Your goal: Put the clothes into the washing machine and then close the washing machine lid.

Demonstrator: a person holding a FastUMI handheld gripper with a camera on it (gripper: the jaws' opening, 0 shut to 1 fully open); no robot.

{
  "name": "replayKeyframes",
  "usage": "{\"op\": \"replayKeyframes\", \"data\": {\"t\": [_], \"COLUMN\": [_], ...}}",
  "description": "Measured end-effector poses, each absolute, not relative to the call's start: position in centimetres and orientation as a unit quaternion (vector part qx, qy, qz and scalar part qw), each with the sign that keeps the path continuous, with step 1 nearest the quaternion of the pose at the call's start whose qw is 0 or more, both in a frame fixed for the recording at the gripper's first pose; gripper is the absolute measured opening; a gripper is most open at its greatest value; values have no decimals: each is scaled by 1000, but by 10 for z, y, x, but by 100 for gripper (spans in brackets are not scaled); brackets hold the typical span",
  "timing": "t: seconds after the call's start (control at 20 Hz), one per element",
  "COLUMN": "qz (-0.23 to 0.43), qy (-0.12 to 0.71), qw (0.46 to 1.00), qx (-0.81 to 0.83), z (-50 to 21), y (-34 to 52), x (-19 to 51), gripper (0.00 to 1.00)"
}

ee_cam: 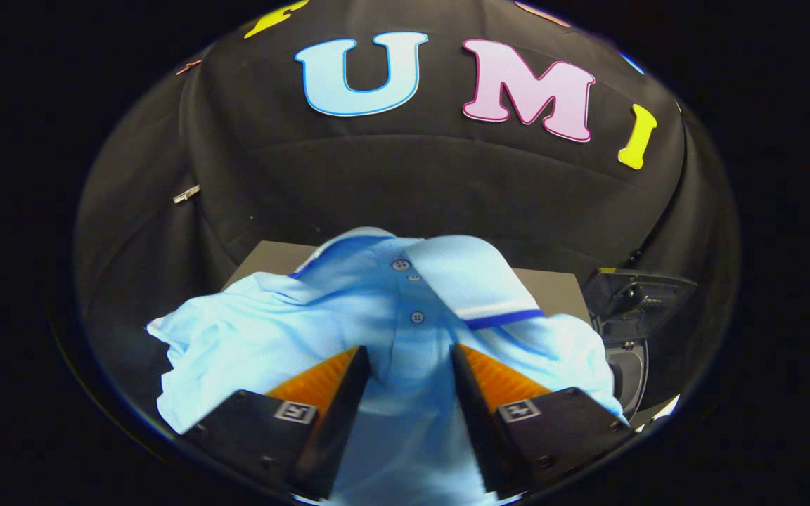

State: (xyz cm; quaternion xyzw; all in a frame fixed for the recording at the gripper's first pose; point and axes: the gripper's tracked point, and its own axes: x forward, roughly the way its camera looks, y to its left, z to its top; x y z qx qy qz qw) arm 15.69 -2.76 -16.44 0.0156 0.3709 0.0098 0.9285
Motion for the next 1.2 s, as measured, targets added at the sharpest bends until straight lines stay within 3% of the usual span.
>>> {"op": "replayKeyframes", "data": {"t": [0.25,0.75,1.2], "qz": [49,67,70], "qy": [384,299,207], "qw": [922,951,976], "qx": [22,-39,-4], "z": [-164,-130,-38], "y": [-21,-17,-24], "x": [150,148,144], "gripper": [11,11,10]}}
